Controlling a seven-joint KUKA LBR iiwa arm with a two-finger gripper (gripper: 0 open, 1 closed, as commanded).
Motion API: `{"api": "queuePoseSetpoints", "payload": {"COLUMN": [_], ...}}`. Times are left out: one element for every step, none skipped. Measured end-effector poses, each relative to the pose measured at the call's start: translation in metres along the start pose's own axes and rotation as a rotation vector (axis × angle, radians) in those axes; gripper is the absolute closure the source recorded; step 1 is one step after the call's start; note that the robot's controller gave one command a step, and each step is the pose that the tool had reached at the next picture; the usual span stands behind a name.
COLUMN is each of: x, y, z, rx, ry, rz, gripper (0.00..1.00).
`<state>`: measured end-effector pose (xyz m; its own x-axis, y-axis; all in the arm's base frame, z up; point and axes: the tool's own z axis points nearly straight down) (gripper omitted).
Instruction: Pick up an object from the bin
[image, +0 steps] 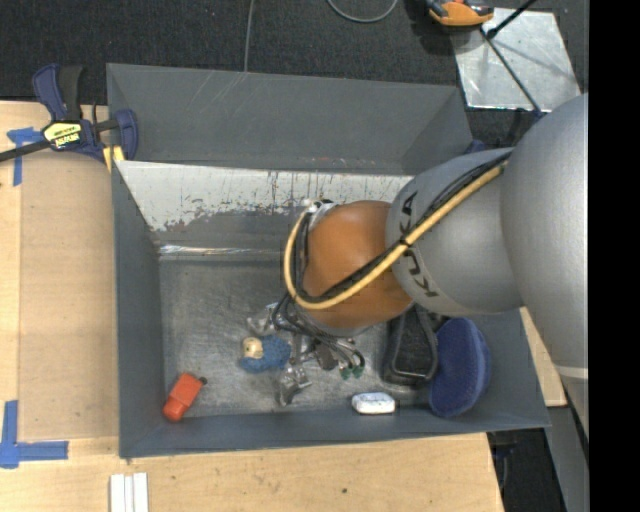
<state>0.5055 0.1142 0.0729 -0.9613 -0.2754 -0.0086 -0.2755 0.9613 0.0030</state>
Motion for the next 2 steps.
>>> {"api": "queuePoseSetpoints", "payload": {"x": [0.006,-0.021], "y": [-0.019,0.032], "z": [-0.004,-0.009], "rx": [0.002,0.002], "ry": [0.004,0.003], "rz": [0.001,0.209], "gripper": [0.00,0.00]}}
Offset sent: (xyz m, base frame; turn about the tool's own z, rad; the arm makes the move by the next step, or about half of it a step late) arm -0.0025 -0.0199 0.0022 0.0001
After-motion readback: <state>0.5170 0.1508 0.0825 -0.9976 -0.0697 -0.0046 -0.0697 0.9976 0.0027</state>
